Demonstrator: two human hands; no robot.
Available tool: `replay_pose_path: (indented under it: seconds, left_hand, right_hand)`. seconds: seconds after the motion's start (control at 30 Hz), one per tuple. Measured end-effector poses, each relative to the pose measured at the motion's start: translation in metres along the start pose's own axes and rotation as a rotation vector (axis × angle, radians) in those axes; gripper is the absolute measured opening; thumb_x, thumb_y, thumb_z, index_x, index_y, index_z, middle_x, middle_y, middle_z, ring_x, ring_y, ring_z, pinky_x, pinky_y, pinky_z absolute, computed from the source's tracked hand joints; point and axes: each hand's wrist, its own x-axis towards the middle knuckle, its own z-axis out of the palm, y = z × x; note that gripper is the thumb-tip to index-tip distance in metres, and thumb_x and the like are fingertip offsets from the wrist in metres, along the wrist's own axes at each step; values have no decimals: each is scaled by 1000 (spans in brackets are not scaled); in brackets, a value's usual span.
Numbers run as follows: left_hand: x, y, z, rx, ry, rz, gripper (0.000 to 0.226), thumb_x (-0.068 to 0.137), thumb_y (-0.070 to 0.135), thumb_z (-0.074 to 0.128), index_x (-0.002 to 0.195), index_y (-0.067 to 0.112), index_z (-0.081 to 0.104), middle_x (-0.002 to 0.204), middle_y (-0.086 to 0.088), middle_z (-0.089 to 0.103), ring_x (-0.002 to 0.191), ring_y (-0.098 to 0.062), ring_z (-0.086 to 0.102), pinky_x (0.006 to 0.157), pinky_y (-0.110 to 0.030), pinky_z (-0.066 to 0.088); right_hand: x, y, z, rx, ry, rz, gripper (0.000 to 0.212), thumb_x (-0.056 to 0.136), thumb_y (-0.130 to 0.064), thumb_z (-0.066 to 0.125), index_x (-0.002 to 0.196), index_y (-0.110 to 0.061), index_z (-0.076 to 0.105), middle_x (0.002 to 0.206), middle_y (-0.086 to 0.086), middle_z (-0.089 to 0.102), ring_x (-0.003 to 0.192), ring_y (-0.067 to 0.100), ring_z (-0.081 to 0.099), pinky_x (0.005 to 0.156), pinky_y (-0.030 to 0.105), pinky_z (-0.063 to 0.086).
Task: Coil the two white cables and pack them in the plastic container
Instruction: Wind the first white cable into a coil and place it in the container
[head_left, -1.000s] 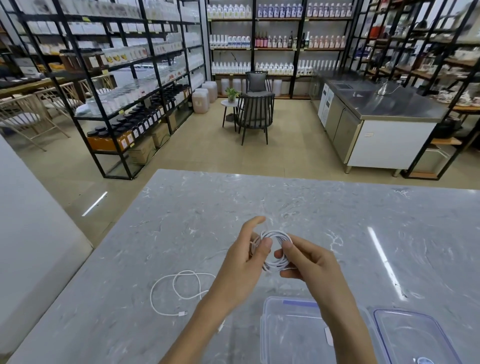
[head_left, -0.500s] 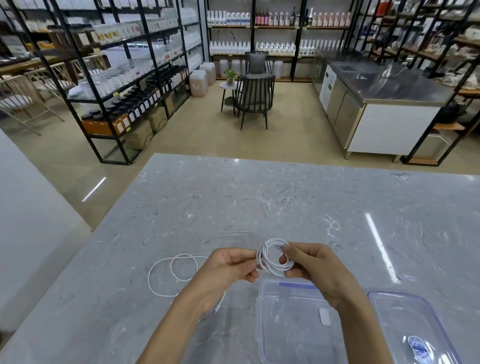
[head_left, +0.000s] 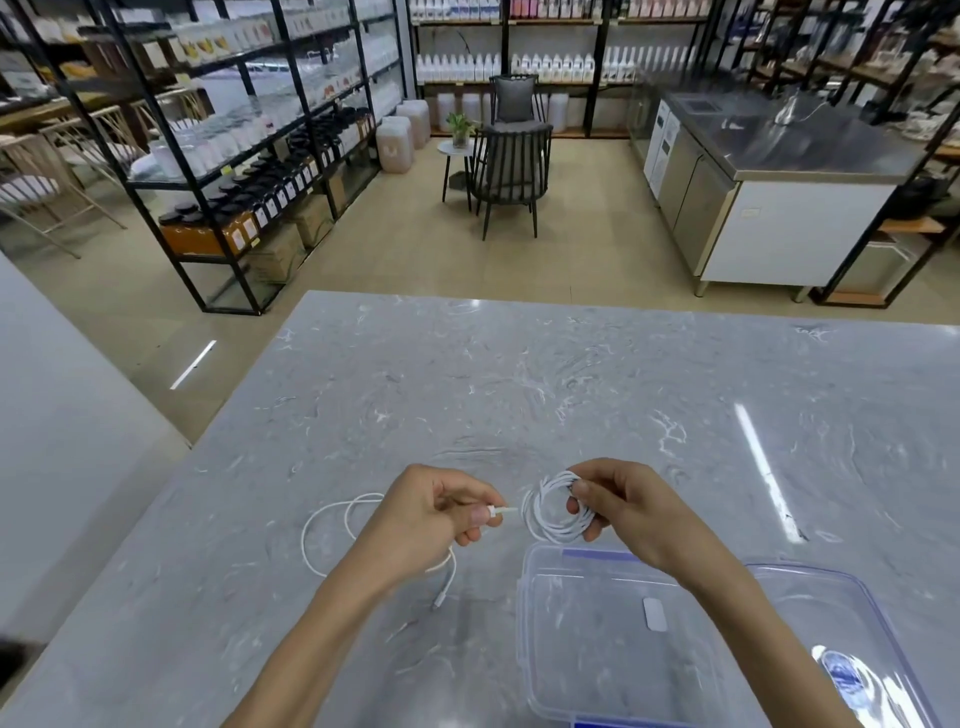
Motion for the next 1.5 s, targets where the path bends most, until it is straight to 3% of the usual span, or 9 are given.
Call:
replay_pose_path:
  seconds: [0.23, 0.37, 0.57, 0.67, 0.83, 0.93, 1.07, 1.27, 1.5]
  left_hand:
    - [-11, -4, -6, 32, -60, 22, 33, 85, -6, 67, 77, 25, 77, 72, 1, 76, 57, -5, 59, 59, -16, 50]
    - [-16, -32, 28, -11, -144, -77, 19, 90, -6, 62, 93, 10, 71, 86, -9, 73, 72, -10, 63, 70, -18, 51]
    - [-18, -72, 73, -136, -254, -261, 23, 93, 7, 58, 112, 14, 71, 114, -8, 73, 106, -13, 66, 97, -33, 51]
    - [-13, -81, 80, -157, -258, -286, 35, 82, 11, 56, 112, 23, 71, 115, 3, 73, 113, -12, 64, 97, -34, 50]
    - [0, -102, 86, -143, -76, -233, 37, 79, 11, 53, 108, 29, 66, 111, 4, 71, 108, -16, 64, 83, -20, 48]
    - [9, -123, 89, 148, 70, -189, 42, 90, 5, 52, 126, 26, 54, 131, -1, 55, 124, -21, 50, 101, -28, 42]
    - [18, -134, 98, 240, -105, -316, 63, 98, 19, 47, 154, 21, 19, 154, -9, 29, 140, -25, 35, 116, -42, 30]
    - [19, -140, 110, 270, -173, -300, 61, 101, 13, 36, 156, 21, 10, 159, -7, 29, 144, -22, 32, 112, -31, 27]
    - [20, -146, 108, 231, -174, -291, 61, 102, 16, 39, 155, 24, 13, 159, -5, 30, 143, -20, 33, 111, -30, 28]
  right_hand:
    - [-6, 11, -9, 23, -47, -9, 18, 97, -3, 53, 96, -7, 70, 75, 2, 69, 62, 14, 63, 66, 25, 55]
    - [-13, 30, -3, 63, -41, 81, 17, 95, -7, 58, 95, -6, 74, 67, -3, 69, 58, 9, 62, 61, 19, 53]
    - [-30, 67, 33, 152, 92, 213, 18, 96, -10, 57, 98, -9, 75, 81, 15, 74, 68, 20, 68, 67, 30, 61]
    - [-36, 79, 40, 162, 156, 218, 17, 96, -13, 59, 96, -19, 75, 75, 1, 75, 65, 14, 68, 69, 33, 61]
    - [-35, 93, 43, 90, 277, 200, 16, 94, -17, 60, 92, -21, 75, 67, -4, 72, 55, 4, 66, 59, 20, 55]
    - [-33, 112, 38, -82, 318, 271, 14, 94, -24, 60, 90, -27, 73, 70, -6, 73, 55, 4, 69, 56, 11, 49]
    - [-22, 143, 45, -251, 229, 422, 21, 95, -27, 58, 92, -16, 76, 73, 3, 75, 61, 11, 70, 69, 28, 55]
    - [-1, 170, 82, -234, 229, 522, 24, 91, -28, 64, 108, -12, 67, 101, 8, 73, 86, 22, 70, 81, 35, 58]
    - [-7, 173, 78, -157, 233, 501, 29, 101, -27, 45, 91, -10, 67, 90, 11, 68, 84, 24, 62, 83, 38, 49]
